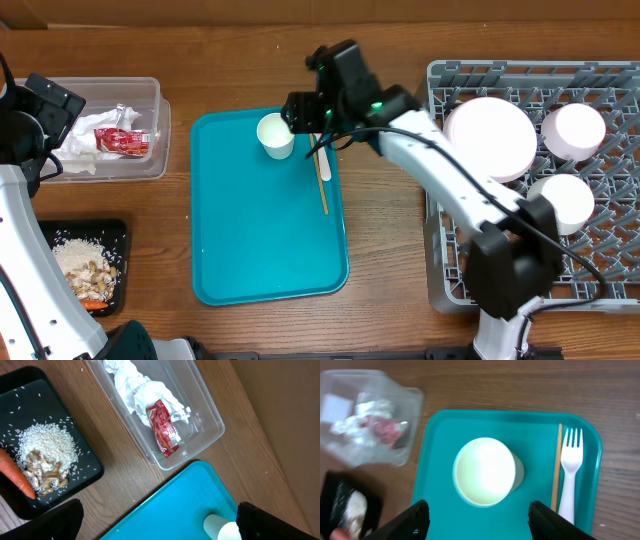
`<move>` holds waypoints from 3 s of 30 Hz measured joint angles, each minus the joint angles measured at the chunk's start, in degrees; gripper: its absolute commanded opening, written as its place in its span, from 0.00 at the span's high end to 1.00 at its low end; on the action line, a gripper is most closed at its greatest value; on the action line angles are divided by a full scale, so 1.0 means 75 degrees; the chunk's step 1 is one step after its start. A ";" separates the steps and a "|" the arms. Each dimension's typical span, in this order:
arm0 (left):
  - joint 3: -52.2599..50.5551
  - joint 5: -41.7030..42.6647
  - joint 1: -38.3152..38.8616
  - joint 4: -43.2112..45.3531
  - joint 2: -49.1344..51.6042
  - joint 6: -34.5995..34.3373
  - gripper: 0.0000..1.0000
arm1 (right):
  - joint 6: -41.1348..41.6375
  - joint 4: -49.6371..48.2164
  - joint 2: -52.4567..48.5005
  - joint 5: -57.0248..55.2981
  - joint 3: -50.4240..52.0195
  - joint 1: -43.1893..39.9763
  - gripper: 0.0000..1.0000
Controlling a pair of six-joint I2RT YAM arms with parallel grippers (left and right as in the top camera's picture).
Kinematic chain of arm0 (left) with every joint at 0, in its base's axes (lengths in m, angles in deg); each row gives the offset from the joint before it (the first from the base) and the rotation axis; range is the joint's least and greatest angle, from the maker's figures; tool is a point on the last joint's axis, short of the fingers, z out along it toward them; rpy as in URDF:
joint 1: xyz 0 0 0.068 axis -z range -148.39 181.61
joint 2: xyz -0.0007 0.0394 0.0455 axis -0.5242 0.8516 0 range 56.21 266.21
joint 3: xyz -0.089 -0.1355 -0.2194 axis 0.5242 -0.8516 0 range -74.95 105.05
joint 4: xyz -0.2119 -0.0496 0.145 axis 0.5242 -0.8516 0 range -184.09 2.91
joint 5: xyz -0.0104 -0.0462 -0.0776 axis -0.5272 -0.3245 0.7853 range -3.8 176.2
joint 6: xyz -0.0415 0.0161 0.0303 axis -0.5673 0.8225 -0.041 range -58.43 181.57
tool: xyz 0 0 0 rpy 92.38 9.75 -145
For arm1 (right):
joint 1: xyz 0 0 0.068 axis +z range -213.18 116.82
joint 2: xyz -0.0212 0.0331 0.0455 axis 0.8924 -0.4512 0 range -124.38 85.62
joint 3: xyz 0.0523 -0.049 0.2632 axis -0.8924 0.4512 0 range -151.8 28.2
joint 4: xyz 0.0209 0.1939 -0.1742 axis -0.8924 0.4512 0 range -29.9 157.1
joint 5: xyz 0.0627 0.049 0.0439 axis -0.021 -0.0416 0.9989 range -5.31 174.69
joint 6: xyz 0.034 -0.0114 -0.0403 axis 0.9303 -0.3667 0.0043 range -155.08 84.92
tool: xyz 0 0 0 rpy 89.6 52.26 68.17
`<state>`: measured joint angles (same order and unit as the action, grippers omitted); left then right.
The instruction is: Sort waste into correct bins and load items into the dishwasher
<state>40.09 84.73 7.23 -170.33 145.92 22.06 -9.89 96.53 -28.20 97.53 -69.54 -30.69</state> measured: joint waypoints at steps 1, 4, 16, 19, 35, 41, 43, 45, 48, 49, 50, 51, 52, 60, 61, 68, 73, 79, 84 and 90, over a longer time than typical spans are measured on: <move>0.0000 0.0000 0.0000 0.0003 0.0000 0.0000 0.00 | 0.0128 -0.0149 -0.0236 -0.0140 0.0000 0.0079 0.35; 0.0000 0.0000 0.0000 0.0003 0.0000 0.0000 0.00 | 0.0399 -0.0338 -0.0708 -0.0420 0.0000 0.0172 0.36; 0.0000 0.0000 0.0000 0.0003 0.0000 0.0000 0.00 | 0.0653 -0.0134 -0.0968 -0.0775 0.0003 0.0184 0.46; 0.0000 0.0000 0.0000 0.0003 0.0000 -0.0003 0.00 | 0.0653 -0.0131 -0.0994 -0.0778 0.0000 0.0210 0.46; 0.0000 0.0000 0.0000 0.0000 0.0000 0.0000 0.00 | 0.0673 -0.0105 -0.1081 -0.0831 0.0003 0.0382 0.53; 0.0000 0.0000 0.0000 0.0000 0.0000 0.0000 0.00 | 0.0702 -0.0108 -0.1134 -0.0833 0.0000 0.0382 0.53; 0.0000 0.0000 0.0000 0.0003 0.0000 0.0000 0.00 | 0.0697 -0.0108 -0.1177 -0.0836 0.0000 0.0382 0.53; 0.0000 0.0000 0.0000 0.0003 0.0000 -0.0003 0.00 | 0.0697 -0.0111 -0.1189 -0.0833 0.0000 0.0382 0.53; 0.0000 0.0000 0.0000 0.0003 0.0000 0.0000 0.00 | 0.0697 -0.0117 -0.1198 -0.0831 0.0003 0.0391 0.57; 0.0000 0.0000 0.0000 0.0003 0.0000 0.0000 0.00 | 0.0702 -0.0117 -0.1207 -0.0833 0.0003 0.0411 0.57; 0.0000 0.0000 0.0000 0.0003 0.0000 0.0000 0.00 | 0.0731 -0.0111 -0.1230 -0.0836 0.0000 0.0437 0.58; 0.0000 0.0000 0.0000 0.0003 0.0000 0.0000 0.00 | 0.0758 -0.0111 -0.1262 -0.0836 0.0003 0.0475 0.58; 0.0000 0.0000 0.0000 0.0003 0.0000 0.0000 0.00 | 0.0784 -0.0102 -0.1282 -0.0839 0.0003 0.0498 0.59; 0.0000 0.0000 0.0000 0.0000 0.0000 -0.0003 0.00 | 0.0871 0.0338 -0.1364 -0.1099 0.0003 0.0586 0.88; 0.0000 0.0000 0.0000 0.0000 0.0000 0.0000 0.00 | 0.0860 0.0391 -0.1364 -0.1107 0.0003 0.0589 0.91; 0.0000 0.0000 0.0000 0.0000 0.0000 0.0000 0.00 | 0.0868 0.1090 -0.1364 -0.0842 -0.0119 0.0586 0.96; 0.0000 0.0000 0.0000 0.0000 0.0000 0.0000 0.00 | 0.0632 0.2229 -0.1303 -0.0702 -0.0347 0.0586 0.96; 0.0000 0.0000 0.0000 0.0003 0.0000 -0.0003 0.00 | -0.0102 0.4301 -0.1131 -0.0163 -0.0361 0.0586 0.96; 0.0000 0.0000 0.0000 0.0003 0.0000 0.0000 0.00 | -0.0344 0.4940 -0.1125 -0.0061 -0.0361 0.0653 0.94; 0.0000 0.0000 0.0000 0.0003 0.0000 0.0000 0.00 | -0.0536 0.5071 -0.1125 0.0041 -0.0361 0.1046 0.46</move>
<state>40.09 84.73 7.23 -170.31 145.92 22.06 -13.91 134.56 -36.63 97.84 -72.25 -22.85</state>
